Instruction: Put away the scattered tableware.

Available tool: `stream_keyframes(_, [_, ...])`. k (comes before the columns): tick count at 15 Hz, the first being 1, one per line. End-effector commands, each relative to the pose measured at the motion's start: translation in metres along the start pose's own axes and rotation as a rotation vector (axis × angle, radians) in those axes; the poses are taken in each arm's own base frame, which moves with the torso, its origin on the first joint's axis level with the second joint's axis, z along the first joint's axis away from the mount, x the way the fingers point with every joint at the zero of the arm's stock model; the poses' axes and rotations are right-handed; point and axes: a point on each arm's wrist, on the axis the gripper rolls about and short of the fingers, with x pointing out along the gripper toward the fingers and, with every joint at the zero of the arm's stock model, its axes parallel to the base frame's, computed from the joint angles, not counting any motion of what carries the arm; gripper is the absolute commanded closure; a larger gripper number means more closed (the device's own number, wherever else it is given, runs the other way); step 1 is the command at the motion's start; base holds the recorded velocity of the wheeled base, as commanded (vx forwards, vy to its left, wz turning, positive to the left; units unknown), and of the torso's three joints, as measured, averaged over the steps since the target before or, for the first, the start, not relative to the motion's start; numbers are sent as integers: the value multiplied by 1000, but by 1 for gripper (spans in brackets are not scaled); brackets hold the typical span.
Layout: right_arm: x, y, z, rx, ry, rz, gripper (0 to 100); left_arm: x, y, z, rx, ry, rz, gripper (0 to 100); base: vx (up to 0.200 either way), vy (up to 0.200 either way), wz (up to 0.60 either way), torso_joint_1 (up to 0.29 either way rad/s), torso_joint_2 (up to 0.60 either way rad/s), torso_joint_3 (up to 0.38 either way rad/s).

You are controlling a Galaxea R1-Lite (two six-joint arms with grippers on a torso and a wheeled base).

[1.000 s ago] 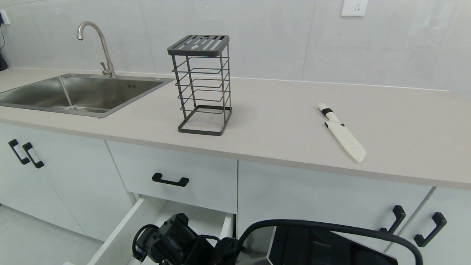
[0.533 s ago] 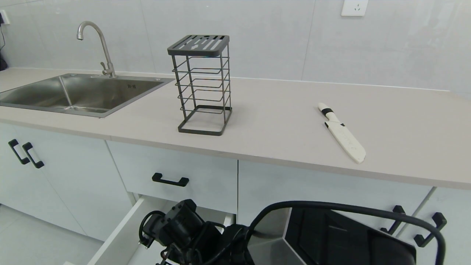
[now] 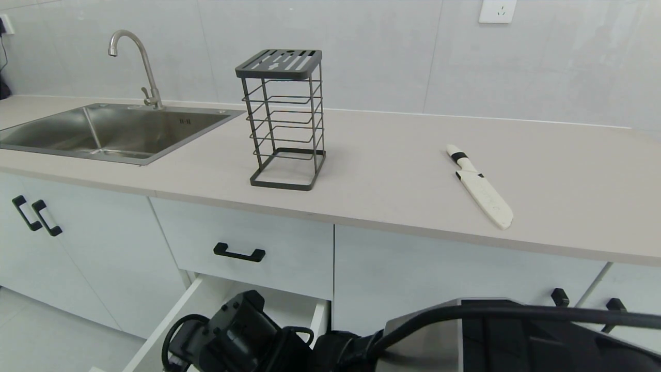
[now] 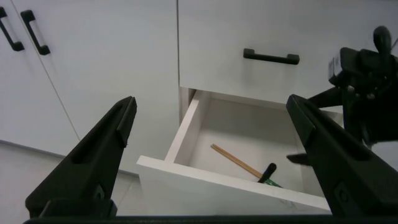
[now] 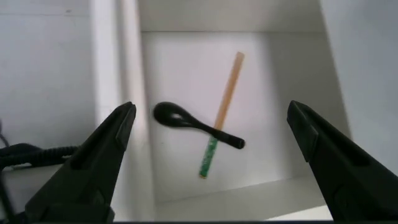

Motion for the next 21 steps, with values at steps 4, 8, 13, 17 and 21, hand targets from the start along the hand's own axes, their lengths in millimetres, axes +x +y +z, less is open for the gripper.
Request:
stream_keyframes(4, [-5, 30, -23, -58, 82, 57, 0, 0, 0, 0, -1, 1, 1, 0, 0, 0, 0, 0, 0, 0])
stream_keyframes(8, [-3, 35, -30, -86, 105, 63, 0, 0, 0, 0, -1, 1, 1, 0, 0, 0, 0, 0, 0, 0])
stream_keyframes(13, [3, 13, -36, -61, 135, -52, 0, 0, 0, 0, -1, 1, 1, 0, 0, 0, 0, 0, 0, 0])
stream_keyframes(17, [-3, -4, -26, -51, 88, -159, 0, 0, 0, 0, -1, 1, 1, 0, 0, 0, 0, 0, 0, 0])
stream_keyframes(21, [-8, 7, -26, -73, 80, -140, 0, 0, 0, 0, -1, 1, 1, 0, 0, 0, 0, 0, 0, 0])
